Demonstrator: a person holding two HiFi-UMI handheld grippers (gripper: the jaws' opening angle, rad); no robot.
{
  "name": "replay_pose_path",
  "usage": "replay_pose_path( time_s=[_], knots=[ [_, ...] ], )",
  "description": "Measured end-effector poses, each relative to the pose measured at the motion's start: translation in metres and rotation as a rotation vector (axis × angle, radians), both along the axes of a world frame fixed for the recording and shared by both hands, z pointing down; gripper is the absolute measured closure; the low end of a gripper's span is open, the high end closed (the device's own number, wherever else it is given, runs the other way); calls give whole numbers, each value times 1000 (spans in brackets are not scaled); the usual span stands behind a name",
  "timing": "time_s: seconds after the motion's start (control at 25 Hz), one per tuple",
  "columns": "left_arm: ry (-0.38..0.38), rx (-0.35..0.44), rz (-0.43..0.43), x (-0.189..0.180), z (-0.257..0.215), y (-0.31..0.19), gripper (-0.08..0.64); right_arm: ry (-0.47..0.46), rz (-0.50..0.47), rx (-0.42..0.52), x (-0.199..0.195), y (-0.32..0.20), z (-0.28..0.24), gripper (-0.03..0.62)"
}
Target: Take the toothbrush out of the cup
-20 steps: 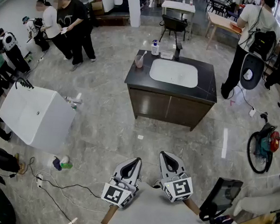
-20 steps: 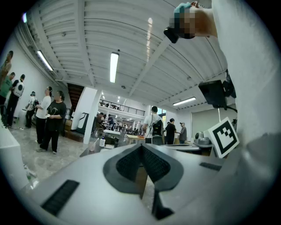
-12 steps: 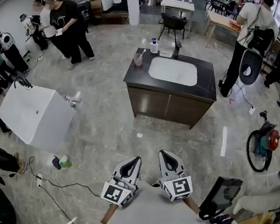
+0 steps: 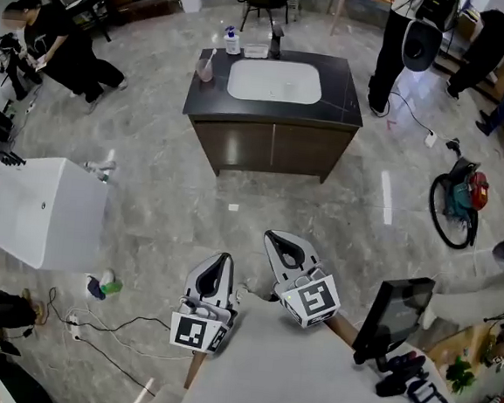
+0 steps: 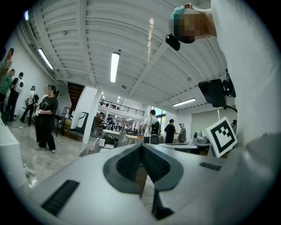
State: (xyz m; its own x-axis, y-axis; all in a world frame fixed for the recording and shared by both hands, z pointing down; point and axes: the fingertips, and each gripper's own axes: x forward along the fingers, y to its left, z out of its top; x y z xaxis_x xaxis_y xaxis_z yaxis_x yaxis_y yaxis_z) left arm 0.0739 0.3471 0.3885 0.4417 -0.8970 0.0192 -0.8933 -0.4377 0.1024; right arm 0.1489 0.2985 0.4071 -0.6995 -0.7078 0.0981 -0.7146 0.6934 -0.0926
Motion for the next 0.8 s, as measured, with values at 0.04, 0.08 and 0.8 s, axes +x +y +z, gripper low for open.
replay_pose_path(
  time_s=[0.04, 0.08, 0.8],
  knots=[
    [3, 0, -1, -1, 0, 0, 557, 0, 4, -7, 1, 0, 1, 588],
    [7, -1, -3, -4, 0, 1, 557, 1, 6, -12, 0, 0, 2, 588],
    [19, 22, 56, -75, 1, -11, 557, 19, 69, 12, -64, 0, -1, 588]
  ],
)
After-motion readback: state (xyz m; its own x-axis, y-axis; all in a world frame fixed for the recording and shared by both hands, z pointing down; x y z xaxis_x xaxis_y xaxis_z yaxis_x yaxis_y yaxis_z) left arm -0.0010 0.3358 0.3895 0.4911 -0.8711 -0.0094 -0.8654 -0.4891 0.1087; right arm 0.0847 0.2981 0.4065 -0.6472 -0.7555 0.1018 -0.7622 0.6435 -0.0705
